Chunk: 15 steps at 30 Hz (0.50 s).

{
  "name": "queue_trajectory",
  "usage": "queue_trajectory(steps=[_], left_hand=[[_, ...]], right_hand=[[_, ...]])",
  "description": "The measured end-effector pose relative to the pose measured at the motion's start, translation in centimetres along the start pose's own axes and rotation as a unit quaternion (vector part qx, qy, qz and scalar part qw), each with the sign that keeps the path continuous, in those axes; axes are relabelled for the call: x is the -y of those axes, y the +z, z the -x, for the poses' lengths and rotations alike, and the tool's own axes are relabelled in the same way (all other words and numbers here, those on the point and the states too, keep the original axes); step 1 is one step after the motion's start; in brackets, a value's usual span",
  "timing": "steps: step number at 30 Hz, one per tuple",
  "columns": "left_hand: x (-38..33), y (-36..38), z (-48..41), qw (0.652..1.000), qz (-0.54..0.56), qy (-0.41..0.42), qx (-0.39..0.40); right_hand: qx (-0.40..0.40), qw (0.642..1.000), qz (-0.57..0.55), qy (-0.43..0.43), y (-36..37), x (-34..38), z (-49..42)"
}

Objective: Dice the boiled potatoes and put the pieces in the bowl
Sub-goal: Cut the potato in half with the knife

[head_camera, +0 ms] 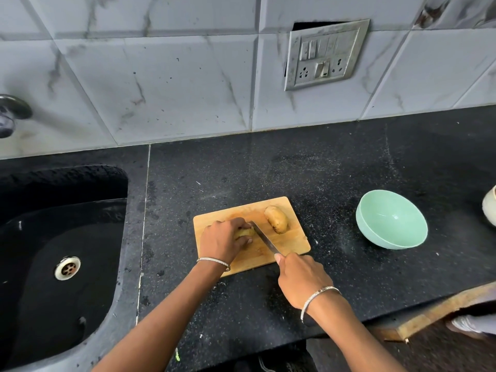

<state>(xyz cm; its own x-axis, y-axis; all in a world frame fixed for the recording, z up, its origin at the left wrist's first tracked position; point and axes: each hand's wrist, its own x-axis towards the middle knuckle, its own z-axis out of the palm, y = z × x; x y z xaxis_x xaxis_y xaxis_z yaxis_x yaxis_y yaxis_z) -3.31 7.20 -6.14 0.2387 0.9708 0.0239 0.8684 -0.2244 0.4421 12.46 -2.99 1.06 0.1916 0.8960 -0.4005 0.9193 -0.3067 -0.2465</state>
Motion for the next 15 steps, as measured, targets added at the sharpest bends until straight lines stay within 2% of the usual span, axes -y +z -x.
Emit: queue_trajectory(steps=[6,15], left_hand=[[0.4,0.0,0.5,0.997,0.082,-0.009,0.008],[0.6,0.3,0.5,0.996,0.085,-0.009,0.002]], right_hand=[[-0.028,0.999,-0.023,-0.018,0.3,0.7,0.0],[-0.029,0.999,-0.024,-0.033,2.0,0.7,-1.0]])
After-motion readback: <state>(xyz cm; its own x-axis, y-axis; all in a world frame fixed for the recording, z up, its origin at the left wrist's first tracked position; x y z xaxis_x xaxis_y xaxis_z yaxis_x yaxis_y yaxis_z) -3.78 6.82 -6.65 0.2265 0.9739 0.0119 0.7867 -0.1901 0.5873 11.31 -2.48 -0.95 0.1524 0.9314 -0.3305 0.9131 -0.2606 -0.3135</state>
